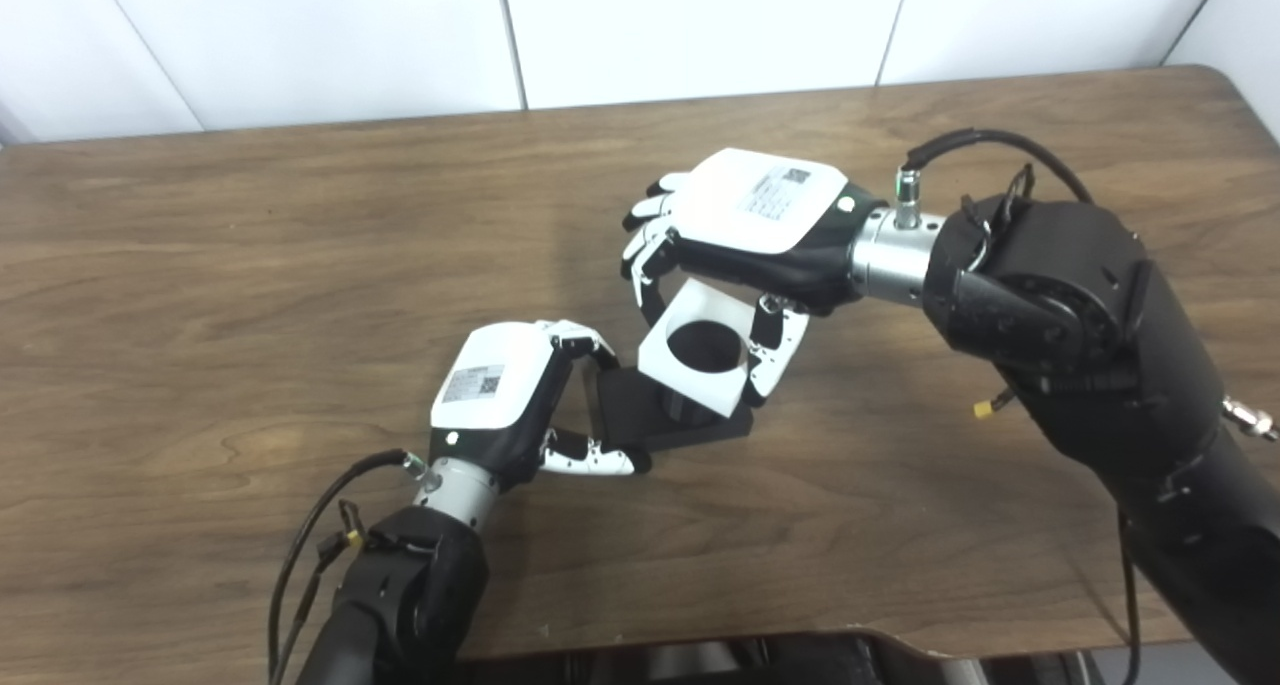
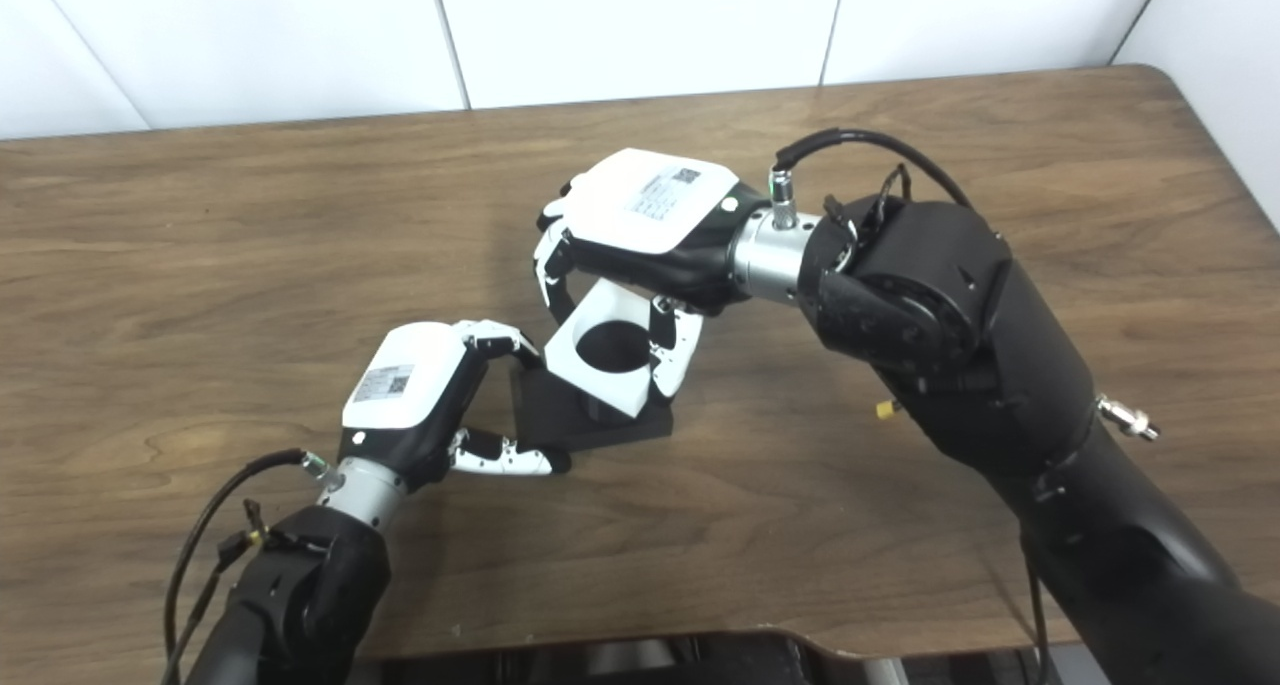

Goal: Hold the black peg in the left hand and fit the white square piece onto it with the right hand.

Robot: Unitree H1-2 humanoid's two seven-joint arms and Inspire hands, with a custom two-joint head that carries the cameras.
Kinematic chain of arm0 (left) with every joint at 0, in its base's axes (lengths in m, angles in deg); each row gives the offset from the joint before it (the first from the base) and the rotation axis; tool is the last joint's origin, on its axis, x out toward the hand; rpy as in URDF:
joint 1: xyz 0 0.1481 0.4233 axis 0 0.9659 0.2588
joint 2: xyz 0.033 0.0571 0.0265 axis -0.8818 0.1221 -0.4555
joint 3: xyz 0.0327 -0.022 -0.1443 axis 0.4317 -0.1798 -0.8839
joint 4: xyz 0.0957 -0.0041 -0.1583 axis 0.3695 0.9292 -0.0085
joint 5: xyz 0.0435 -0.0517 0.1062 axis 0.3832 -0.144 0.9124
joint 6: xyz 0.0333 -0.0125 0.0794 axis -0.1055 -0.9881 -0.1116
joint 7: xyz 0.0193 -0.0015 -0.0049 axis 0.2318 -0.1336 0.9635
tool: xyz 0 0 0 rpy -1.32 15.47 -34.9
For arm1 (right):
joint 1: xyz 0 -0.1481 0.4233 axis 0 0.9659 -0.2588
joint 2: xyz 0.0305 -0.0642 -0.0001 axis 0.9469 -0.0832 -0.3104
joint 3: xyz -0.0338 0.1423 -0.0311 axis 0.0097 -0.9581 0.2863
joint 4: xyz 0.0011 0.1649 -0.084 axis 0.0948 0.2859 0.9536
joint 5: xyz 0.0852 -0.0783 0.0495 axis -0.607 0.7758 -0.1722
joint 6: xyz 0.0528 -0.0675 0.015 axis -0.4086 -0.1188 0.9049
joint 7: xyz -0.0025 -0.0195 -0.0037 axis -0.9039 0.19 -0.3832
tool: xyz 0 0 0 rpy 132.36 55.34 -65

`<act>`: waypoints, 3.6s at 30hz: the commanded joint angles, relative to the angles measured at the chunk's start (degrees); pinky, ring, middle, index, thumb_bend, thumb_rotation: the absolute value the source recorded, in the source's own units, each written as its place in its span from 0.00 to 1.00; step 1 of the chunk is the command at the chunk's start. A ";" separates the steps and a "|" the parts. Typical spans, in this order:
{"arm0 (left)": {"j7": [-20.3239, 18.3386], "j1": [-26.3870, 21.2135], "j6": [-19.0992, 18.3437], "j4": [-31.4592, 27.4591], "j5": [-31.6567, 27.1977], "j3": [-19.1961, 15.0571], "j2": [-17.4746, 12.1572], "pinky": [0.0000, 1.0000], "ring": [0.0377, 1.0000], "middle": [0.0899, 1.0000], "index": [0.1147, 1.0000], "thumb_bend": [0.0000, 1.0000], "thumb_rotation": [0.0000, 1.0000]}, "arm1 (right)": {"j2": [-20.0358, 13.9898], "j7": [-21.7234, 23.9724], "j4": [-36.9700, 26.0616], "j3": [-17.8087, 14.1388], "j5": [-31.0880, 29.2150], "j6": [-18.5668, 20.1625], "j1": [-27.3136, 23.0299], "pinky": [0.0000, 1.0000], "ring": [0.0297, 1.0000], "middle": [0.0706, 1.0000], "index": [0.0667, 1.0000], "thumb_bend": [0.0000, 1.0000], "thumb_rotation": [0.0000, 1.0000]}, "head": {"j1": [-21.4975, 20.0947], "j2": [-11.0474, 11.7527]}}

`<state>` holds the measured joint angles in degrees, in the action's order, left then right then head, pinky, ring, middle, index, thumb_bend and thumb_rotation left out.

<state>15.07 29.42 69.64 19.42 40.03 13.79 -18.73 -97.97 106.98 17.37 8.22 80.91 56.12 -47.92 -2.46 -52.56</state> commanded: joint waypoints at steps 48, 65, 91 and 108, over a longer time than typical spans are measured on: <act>-4.76 0.12 0.07 -0.67 4.79 3.07 0.10 0.78 0.79 0.72 0.42 0.52 0.06 | 0.11 -2.17 0.80 0.03 -0.35 -1.23 1.51 0.91 0.91 0.78 0.45 0.52 0.13 | 0.13 -1.16; -5.52 -0.11 -0.09 -0.75 6.65 3.17 0.51 0.78 0.79 0.71 0.42 0.52 0.06 | 0.26 -0.83 0.68 0.97 1.22 -1.51 2.93 0.90 0.90 0.78 0.46 0.52 0.14 | -0.02 -1.48; -6.33 -0.04 -0.32 -0.96 6.25 2.45 0.85 0.75 0.79 0.71 0.42 0.52 0.06 | 0.38 1.06 0.82 -1.71 0.46 0.46 0.50 0.88 0.92 0.81 0.64 0.99 0.35 | 0.06 -1.44; -21.74 -1.78 -2.38 -2.33 7.71 1.83 -2.94 0.97 0.97 0.96 0.93 1.00 0.47 | 1.26 0.62 0.45 -2.38 0.53 1.73 -1.11 0.89 0.92 0.80 0.63 1.00 0.36 | 1.37 -0.66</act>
<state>-3.03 27.14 68.04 15.46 47.83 15.77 -20.41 -97.01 109.42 18.96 6.96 81.30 57.54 -46.47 -1.06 -53.18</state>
